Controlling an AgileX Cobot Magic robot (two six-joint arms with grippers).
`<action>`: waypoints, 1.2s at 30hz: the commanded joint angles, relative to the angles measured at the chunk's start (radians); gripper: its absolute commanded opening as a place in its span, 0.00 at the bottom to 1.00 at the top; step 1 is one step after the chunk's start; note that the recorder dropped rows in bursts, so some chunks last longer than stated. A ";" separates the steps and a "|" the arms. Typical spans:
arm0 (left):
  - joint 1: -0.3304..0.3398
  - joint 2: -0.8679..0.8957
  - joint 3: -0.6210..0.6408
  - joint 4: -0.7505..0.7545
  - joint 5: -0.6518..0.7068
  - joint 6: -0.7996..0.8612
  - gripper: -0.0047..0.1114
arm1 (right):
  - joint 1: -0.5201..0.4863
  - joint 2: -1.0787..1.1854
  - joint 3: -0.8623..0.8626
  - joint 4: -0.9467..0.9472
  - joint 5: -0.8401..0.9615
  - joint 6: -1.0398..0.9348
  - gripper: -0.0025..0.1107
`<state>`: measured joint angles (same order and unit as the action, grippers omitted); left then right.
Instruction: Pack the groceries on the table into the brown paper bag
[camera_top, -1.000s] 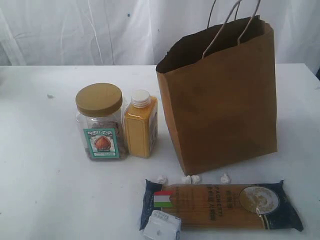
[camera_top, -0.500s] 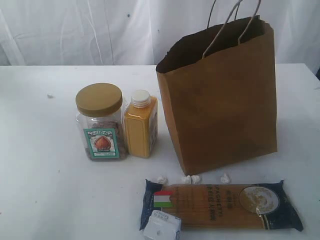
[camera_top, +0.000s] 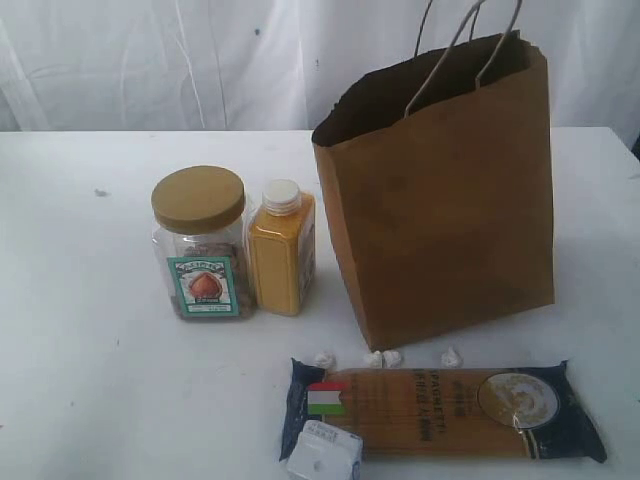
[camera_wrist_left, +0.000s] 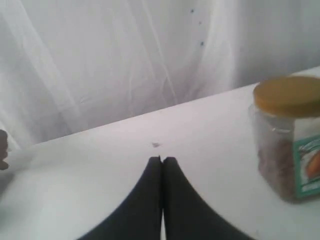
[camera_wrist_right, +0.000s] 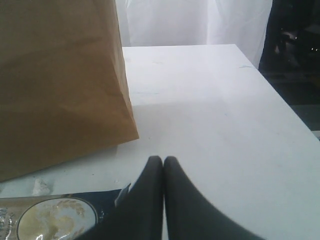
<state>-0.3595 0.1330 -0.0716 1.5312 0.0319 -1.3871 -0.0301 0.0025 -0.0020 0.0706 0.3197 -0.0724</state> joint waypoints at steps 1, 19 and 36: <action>0.058 -0.033 0.059 -0.021 -0.015 0.133 0.04 | 0.003 -0.003 0.002 0.000 -0.006 -0.001 0.02; 0.118 -0.133 0.072 -1.351 -0.384 0.271 0.04 | 0.003 -0.003 0.002 0.000 -0.006 -0.001 0.02; 0.256 -0.133 0.072 -1.731 0.022 1.886 0.04 | 0.003 -0.003 0.002 0.000 -0.006 -0.001 0.02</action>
<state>-0.1229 0.0053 -0.0038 -0.2373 0.0429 0.2565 -0.0301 0.0025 -0.0020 0.0706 0.3197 -0.0724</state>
